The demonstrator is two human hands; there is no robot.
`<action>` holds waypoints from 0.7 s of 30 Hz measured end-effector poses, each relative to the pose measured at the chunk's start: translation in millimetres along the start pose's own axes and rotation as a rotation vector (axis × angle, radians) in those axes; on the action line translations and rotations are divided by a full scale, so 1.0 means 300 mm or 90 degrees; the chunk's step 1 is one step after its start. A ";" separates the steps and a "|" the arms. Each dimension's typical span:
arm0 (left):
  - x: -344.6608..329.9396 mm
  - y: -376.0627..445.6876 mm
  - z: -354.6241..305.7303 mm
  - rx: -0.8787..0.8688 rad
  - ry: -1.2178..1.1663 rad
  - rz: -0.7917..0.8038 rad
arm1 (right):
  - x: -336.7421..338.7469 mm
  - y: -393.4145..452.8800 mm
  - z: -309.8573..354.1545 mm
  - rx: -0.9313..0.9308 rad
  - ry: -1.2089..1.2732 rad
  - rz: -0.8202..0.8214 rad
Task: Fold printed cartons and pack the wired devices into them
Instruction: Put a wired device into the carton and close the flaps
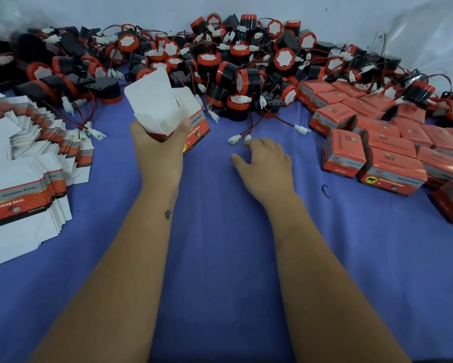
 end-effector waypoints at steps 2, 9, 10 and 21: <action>-0.009 -0.005 0.001 -0.005 0.020 0.013 | -0.011 -0.004 0.013 0.016 -0.039 0.017; -0.037 -0.016 -0.010 -0.046 0.098 0.045 | -0.057 0.063 0.051 0.007 -0.275 0.076; -0.039 -0.014 -0.008 -0.046 0.105 0.048 | -0.055 0.075 0.052 0.006 -0.273 0.076; -0.059 -0.011 -0.003 -0.056 0.143 0.064 | 0.013 0.063 0.065 -0.020 -0.077 0.044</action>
Point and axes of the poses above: each hand's wrist, its own y-axis towards the middle knuckle, its own x-axis out of the back of the hand, z = x × y, the point moved 9 cm from there along y, towards the middle knuckle, and after that the axes turned 14 degrees about y, right-handed, at the moved point
